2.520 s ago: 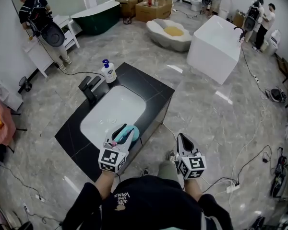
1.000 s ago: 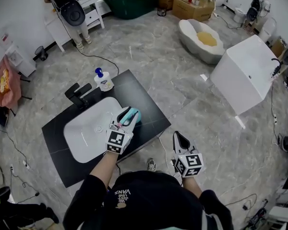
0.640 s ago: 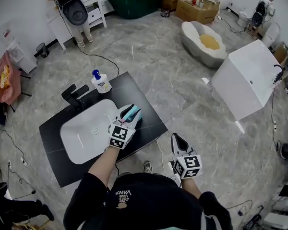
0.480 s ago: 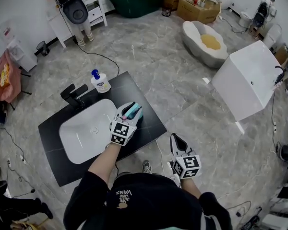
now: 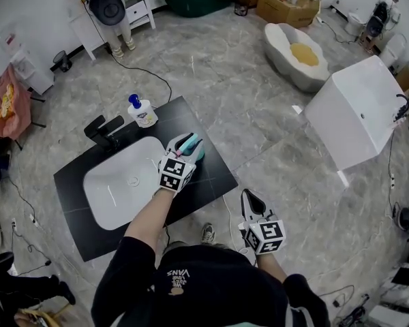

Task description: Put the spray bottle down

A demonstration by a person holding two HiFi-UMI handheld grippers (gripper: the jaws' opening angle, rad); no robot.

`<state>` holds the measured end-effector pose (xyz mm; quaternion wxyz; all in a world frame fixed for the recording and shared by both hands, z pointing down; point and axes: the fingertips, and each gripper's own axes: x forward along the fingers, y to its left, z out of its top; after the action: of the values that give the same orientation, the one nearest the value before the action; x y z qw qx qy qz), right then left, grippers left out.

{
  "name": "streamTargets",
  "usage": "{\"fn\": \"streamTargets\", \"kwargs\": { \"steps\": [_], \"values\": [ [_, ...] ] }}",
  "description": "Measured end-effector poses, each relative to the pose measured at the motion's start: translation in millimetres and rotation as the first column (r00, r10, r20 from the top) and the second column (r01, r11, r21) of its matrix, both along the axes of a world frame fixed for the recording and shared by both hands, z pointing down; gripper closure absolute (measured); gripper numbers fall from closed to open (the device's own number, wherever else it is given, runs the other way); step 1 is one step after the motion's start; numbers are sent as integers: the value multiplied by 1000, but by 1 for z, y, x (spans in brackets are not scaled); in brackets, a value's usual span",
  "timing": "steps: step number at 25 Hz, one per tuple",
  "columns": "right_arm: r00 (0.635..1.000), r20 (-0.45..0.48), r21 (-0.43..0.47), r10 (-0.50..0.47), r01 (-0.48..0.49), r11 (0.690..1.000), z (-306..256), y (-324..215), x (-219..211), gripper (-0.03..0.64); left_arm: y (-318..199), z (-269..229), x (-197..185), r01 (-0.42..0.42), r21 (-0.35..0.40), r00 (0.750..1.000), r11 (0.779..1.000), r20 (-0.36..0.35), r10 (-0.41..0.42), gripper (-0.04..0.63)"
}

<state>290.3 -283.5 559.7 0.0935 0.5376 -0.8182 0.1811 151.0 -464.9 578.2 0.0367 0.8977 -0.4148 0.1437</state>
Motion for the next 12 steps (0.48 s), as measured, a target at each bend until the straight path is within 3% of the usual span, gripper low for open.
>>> {"fn": "streamTargets", "kwargs": {
  "steps": [12],
  "values": [
    [1000, 16, -23, 0, 0, 1000, 5, -1, -6, 615, -16, 6, 1, -11, -48, 999, 999, -53, 8, 442]
  ]
}}
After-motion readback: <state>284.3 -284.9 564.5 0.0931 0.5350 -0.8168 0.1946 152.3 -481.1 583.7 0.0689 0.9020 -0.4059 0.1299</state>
